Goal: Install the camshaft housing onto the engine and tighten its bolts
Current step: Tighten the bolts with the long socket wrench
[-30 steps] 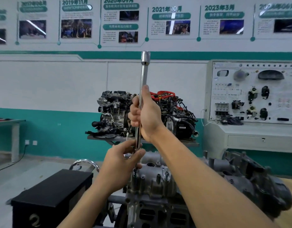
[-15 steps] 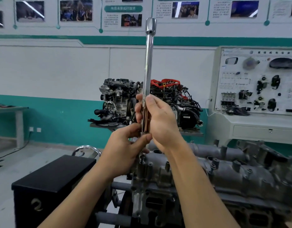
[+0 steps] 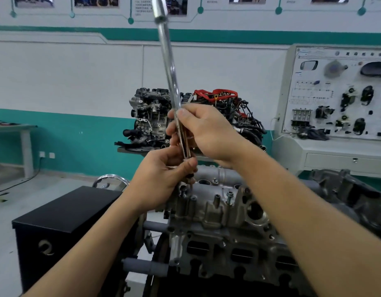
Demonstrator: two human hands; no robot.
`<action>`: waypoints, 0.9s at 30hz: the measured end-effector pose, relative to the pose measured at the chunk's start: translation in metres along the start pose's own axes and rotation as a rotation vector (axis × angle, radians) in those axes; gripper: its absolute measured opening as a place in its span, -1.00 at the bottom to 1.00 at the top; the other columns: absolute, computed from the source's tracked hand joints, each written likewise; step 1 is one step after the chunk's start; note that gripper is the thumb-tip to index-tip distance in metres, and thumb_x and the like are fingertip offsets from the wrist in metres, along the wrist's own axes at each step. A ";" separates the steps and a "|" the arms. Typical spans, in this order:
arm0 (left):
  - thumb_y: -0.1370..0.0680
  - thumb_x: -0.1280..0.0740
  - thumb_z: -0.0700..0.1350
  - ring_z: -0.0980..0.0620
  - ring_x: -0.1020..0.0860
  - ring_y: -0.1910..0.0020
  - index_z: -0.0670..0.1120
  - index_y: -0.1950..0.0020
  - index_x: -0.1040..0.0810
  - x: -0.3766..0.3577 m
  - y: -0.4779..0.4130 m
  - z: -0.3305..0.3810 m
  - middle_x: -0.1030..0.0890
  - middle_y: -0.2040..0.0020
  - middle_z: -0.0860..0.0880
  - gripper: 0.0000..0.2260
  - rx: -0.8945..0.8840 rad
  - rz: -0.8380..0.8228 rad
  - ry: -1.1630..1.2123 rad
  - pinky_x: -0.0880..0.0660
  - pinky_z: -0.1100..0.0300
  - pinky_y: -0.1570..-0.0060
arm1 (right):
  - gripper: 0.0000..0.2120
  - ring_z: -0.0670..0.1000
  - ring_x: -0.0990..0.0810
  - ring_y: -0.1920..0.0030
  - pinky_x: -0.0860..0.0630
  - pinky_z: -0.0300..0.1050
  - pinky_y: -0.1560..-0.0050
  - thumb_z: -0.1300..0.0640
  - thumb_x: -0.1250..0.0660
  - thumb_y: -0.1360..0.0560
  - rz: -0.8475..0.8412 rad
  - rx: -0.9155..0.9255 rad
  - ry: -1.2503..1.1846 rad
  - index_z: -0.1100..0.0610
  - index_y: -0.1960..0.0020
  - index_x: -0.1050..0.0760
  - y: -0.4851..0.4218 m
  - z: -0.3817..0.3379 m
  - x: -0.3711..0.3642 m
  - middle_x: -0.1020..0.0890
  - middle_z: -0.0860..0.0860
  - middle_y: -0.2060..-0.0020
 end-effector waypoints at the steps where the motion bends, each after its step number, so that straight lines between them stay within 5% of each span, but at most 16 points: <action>1: -0.55 -0.41 -0.03 -0.02 -0.71 0.18 -0.13 0.02 -0.63 -0.001 0.001 0.000 -0.74 0.16 -0.06 -0.83 -0.002 -0.020 -0.057 -0.62 0.23 0.14 | -0.78 0.08 -0.58 0.23 -0.59 -0.04 0.15 0.21 -0.09 -0.71 -0.074 -0.012 0.049 0.27 -0.09 -0.48 0.001 0.000 -0.001 -0.61 0.13 0.20; 6: -0.55 -0.38 -0.10 0.04 -0.67 0.23 -0.17 -0.06 -0.62 0.006 0.000 0.009 -0.70 0.21 -0.07 -0.83 -0.020 -0.015 0.062 -0.58 0.27 0.20 | -0.82 0.04 -0.56 0.27 -0.58 -0.12 0.21 0.24 -0.10 -0.70 -0.081 0.089 -0.077 0.29 -0.09 -0.45 -0.002 -0.004 -0.006 -0.57 0.12 0.22; 13: -0.55 -0.38 -0.04 -0.16 -0.71 0.22 -0.24 -0.01 -0.60 0.011 0.004 0.000 -0.65 0.23 -0.06 -0.74 0.042 0.003 0.127 -0.65 -0.21 0.05 | -0.80 0.00 -0.56 0.36 -0.58 -0.12 0.32 0.21 -0.09 -0.71 -0.003 0.136 -0.258 0.23 -0.05 -0.46 -0.012 0.014 -0.003 -0.57 0.07 0.30; 21: -0.50 -0.39 -0.03 -0.21 -0.70 0.25 -0.10 0.05 -0.68 0.006 -0.001 0.007 -0.68 0.22 -0.10 -0.83 0.089 0.009 0.139 -0.67 0.05 0.19 | -0.78 -0.01 -0.56 0.38 -0.59 -0.11 0.34 0.18 -0.09 -0.71 0.047 0.174 -0.337 0.29 -0.10 -0.45 -0.011 0.017 0.008 -0.59 0.01 0.34; 27: -0.51 -0.40 0.00 -0.15 -0.69 0.23 -0.16 -0.09 -0.66 0.003 0.001 0.009 -0.67 0.21 -0.09 -0.72 0.087 0.035 0.051 -0.65 -0.23 0.08 | -0.78 0.01 -0.57 0.36 -0.61 -0.07 0.31 0.17 -0.08 -0.71 0.039 0.158 -0.351 0.26 -0.11 -0.46 -0.008 0.021 0.010 -0.60 0.04 0.30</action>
Point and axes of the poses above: each hand's wrist, its own y-axis away from the middle knuckle, its own x-axis out of the back of the hand, z = x × y, the point moved 7 cm from there along -y, towards the middle knuckle
